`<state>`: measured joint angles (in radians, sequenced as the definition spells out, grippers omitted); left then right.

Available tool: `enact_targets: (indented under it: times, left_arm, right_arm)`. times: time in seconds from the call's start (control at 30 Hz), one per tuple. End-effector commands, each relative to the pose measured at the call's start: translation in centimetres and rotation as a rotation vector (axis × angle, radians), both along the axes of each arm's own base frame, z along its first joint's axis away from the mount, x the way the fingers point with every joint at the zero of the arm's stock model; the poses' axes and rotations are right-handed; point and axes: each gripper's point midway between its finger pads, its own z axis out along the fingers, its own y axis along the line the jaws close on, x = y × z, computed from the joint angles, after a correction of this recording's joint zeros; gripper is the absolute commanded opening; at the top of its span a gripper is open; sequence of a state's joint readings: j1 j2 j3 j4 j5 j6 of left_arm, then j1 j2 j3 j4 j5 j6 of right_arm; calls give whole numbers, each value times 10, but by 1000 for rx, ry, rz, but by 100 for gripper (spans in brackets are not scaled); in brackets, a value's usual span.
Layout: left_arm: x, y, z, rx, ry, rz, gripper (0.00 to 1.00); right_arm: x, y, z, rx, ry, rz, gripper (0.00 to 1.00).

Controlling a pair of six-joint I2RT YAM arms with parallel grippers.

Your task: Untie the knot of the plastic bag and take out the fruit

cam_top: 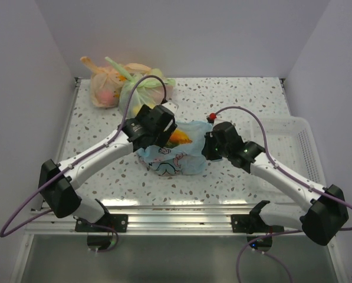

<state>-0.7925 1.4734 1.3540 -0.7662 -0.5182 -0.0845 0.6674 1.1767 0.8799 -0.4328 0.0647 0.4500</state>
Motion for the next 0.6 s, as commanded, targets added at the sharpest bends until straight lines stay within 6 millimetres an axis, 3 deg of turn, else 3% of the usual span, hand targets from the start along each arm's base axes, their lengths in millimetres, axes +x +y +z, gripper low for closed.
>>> enact_targets:
  times: [0.0,0.17,0.27,0.37,0.4,0.47,0.5,0.57]
  left_arm:
    - [25,25,15,19,-152,155,100]
    - [47,72,1,-66,-159,330,94]
    - [53,115,-12,-141,-155,454,83]
    - [43,135,-31,-201,-107,505,68]
    - [38,152,-45,-205,-84,548,63]
    - [33,169,-51,-257,-75,593,48]
    - [25,175,-64,-263,-48,605,37]
    - [16,179,-73,-337,-30,611,19]
  right_arm:
    - [-2,-2,4,-7,-30,13,0]
    - [-4,-17,-10,-57,-37,-21,0]
    - [-2,-31,-23,-97,-32,-80,0]
    - [2,-45,-41,-129,9,-159,0]
    - [3,-48,-44,-133,17,-177,0]
    - [8,-55,-51,-143,39,-206,0]
    - [9,-59,-51,-149,47,-218,0]
    - [13,-68,-51,-165,62,-250,0]
